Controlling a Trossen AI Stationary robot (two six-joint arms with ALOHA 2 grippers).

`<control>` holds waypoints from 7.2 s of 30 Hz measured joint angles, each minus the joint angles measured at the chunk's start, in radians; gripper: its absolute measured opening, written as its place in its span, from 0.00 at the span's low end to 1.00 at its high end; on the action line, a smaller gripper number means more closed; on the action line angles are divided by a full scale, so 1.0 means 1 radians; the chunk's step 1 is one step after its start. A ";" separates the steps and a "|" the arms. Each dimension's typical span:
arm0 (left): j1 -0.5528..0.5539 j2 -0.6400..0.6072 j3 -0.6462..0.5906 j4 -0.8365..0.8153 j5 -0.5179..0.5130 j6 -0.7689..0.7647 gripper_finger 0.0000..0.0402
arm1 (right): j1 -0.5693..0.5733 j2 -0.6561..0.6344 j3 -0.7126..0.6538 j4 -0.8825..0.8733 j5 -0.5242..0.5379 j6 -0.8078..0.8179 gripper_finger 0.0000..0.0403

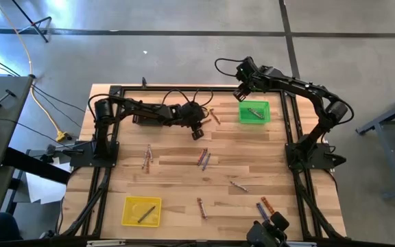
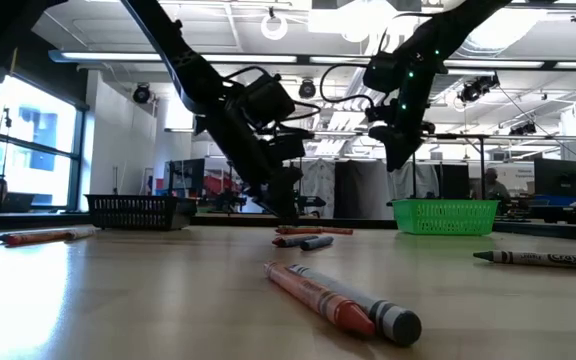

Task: Sort crayons
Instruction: Put the orange crayon into the black bin, then put the gray crayon into the green bin

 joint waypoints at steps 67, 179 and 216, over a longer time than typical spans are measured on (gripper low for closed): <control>0.005 -0.501 0.000 -0.790 -0.263 -0.194 0.00 | 0.000 0.000 0.000 -0.029 -0.043 -0.039 0.32; -0.142 -0.585 -0.106 -0.484 -0.176 -0.166 0.25 | 0.209 0.540 0.228 0.331 -0.461 -0.301 0.16; -0.155 -0.585 -0.106 -0.519 -0.176 -0.214 0.25 | 0.170 0.546 0.582 -0.253 -0.431 -0.314 0.00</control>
